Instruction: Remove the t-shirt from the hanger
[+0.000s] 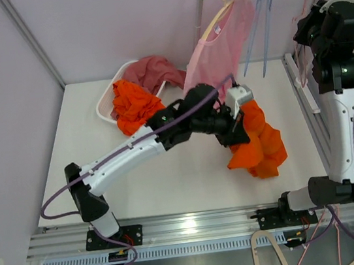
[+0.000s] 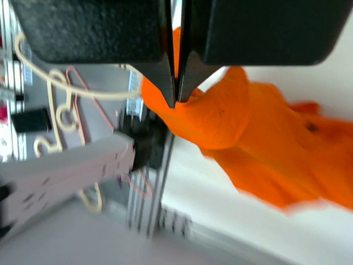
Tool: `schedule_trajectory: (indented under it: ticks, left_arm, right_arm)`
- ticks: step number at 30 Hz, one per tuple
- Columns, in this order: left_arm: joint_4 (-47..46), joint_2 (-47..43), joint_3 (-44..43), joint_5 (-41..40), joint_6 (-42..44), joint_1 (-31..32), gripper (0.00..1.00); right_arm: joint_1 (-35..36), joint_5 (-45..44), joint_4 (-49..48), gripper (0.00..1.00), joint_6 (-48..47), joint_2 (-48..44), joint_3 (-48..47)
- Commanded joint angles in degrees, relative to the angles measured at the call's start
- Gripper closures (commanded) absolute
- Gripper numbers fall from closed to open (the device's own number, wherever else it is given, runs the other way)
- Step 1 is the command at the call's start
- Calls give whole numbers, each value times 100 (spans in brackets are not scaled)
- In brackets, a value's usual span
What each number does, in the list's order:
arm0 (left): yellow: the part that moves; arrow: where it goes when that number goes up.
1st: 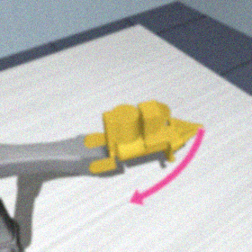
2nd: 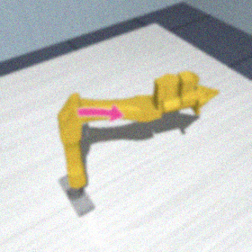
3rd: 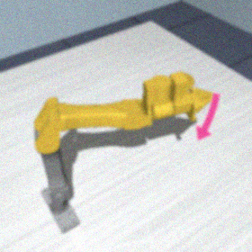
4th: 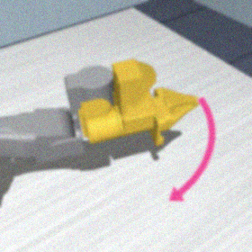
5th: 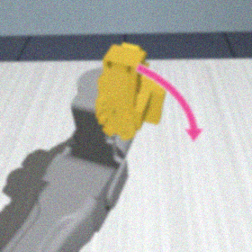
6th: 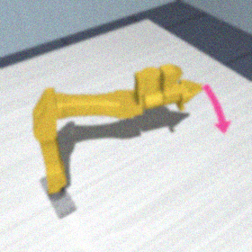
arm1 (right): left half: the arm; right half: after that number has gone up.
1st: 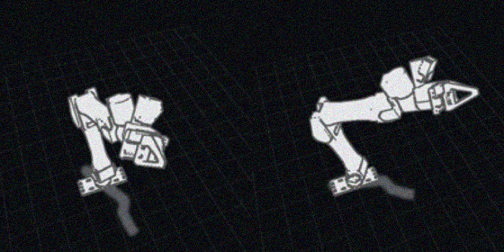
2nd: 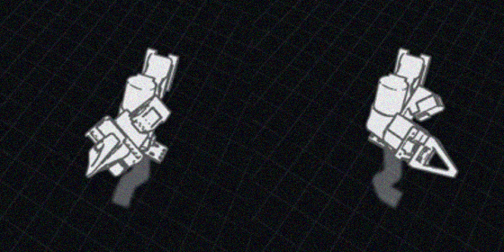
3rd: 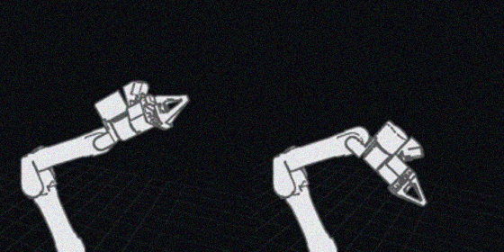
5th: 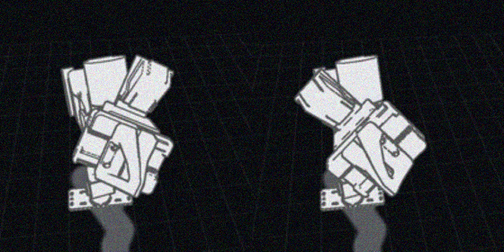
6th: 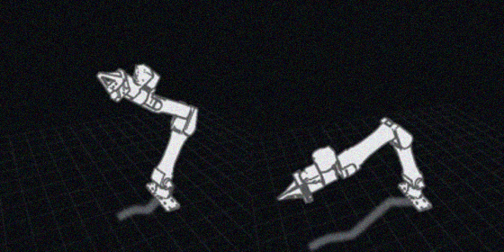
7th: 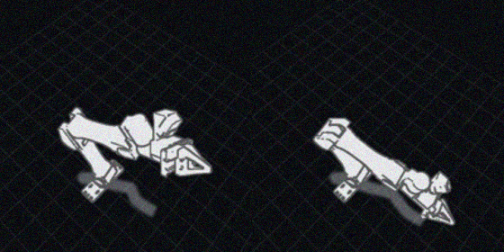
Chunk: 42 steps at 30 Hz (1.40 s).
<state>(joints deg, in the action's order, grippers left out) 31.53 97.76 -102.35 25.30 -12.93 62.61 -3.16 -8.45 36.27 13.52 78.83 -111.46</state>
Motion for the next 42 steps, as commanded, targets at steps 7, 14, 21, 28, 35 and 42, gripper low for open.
schedule_trajectory:
  ticks: [7,14,21,28,35,42]
  left_arm:
    - [851,158,-3762,89,335,-1917,99]
    - [-3448,21,-2113,-464,-948,-3931,99]
    - [-4311,1747,-4470,-754,-992,-4696,99]
    - [-5226,1773,-3486,-965,-491,-4907,99]
    - [-5252,1582,-2311,-666,-1150,-5338,99]
    - [-4898,499,786,-2028,-1502,-5329,99]
  right_arm:
    - [-229,335,-1193,100,-60,1336,-1105]
    - [-326,493,-1439,100,-77,1872,-1615]
    - [-396,774,-1289,100,-16,2453,-2116]
    - [-387,1020,-1307,100,98,2813,-2117]
    - [-300,1170,-1210,100,116,2911,-1775]
    - [-159,1267,-1351,99,90,2656,-1185]
